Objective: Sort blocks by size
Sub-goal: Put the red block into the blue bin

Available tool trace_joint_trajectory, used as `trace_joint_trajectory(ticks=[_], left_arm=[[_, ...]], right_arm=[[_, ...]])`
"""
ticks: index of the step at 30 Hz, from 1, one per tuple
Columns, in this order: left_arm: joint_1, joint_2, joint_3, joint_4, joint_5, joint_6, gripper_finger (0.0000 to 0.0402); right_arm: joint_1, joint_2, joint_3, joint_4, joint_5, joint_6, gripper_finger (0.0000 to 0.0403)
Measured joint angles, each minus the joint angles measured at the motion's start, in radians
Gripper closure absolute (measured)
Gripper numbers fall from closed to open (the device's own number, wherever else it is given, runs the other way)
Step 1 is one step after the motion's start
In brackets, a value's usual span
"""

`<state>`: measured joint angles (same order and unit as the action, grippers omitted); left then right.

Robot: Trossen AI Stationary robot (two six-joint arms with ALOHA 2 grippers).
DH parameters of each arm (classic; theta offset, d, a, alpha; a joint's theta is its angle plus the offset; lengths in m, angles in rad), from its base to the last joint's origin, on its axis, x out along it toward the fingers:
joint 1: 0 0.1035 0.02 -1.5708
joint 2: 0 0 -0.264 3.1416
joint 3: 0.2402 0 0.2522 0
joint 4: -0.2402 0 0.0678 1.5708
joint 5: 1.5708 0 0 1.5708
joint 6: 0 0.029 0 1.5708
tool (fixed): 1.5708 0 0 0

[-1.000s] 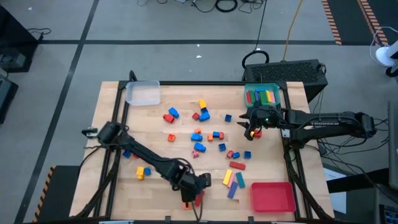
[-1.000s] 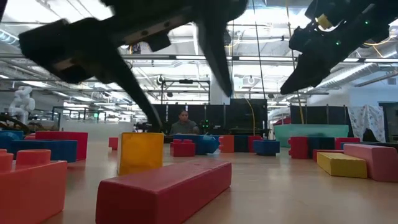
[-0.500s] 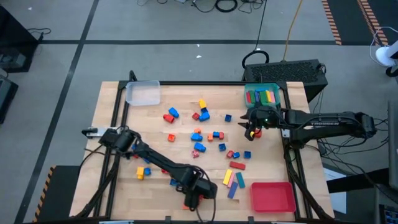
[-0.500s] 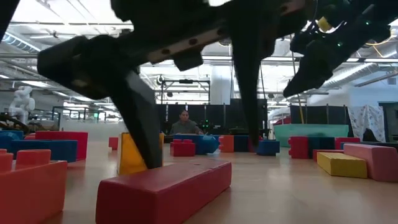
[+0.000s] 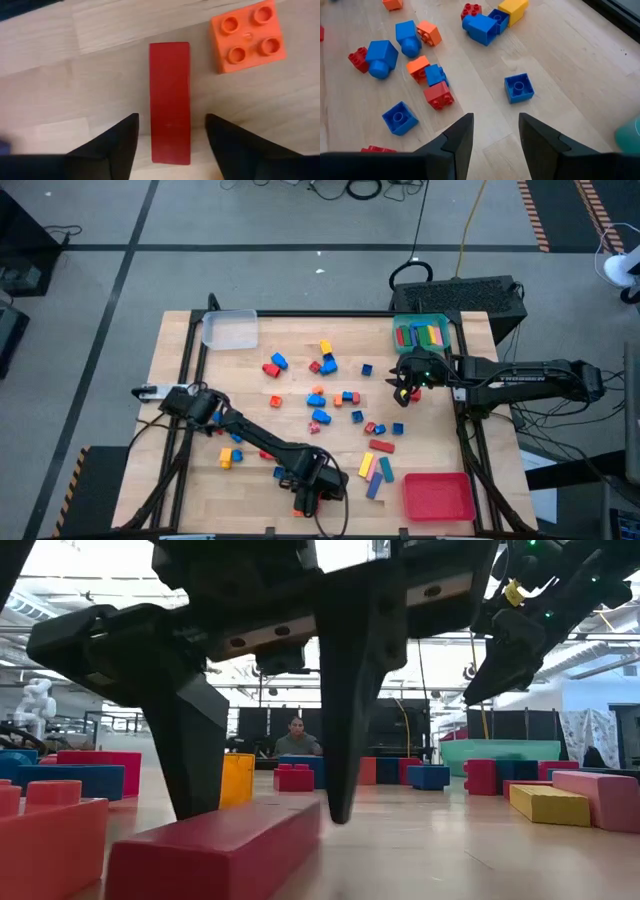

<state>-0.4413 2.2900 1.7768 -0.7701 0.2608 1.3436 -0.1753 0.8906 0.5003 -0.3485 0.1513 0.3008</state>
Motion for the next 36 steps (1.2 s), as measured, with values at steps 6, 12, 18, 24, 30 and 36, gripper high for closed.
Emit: trace_joint_trajectory(ticks=[6, 12, 18, 24, 30, 36], left_arm=[[0.003, 0.006, 0.001, -0.005, 0.002, -0.003, 0.0210], [0.013, 0.008, 0.000, -0.009, 0.001, -0.105, 0.0241], [0.030, 0.010, -0.002, 0.013, 0.012, -0.223, 0.0287], [0.064, 0.010, -0.002, 0.025, 0.028, -0.381, 0.0290], [0.135, -0.015, -0.006, 0.006, 0.083, -0.472, 0.0290], [0.239, -0.064, -0.005, 0.037, 0.122, -0.601, 0.0290]], right_arm=[[0.000, 0.000, 0.000, -0.001, 0.003, 0.002, 0.0261], [0.000, 0.000, 0.000, -0.001, 0.007, 0.027, 0.0261], [0.000, 0.000, 0.000, 0.000, 0.040, 0.087, 0.0261], [0.000, 0.000, 0.000, 0.000, 0.040, 0.098, 0.0261], [0.007, 0.000, 0.000, -0.001, 0.047, 0.115, 0.0261], [0.053, 0.000, 0.000, -0.001, 0.124, 0.149, 0.0261]])
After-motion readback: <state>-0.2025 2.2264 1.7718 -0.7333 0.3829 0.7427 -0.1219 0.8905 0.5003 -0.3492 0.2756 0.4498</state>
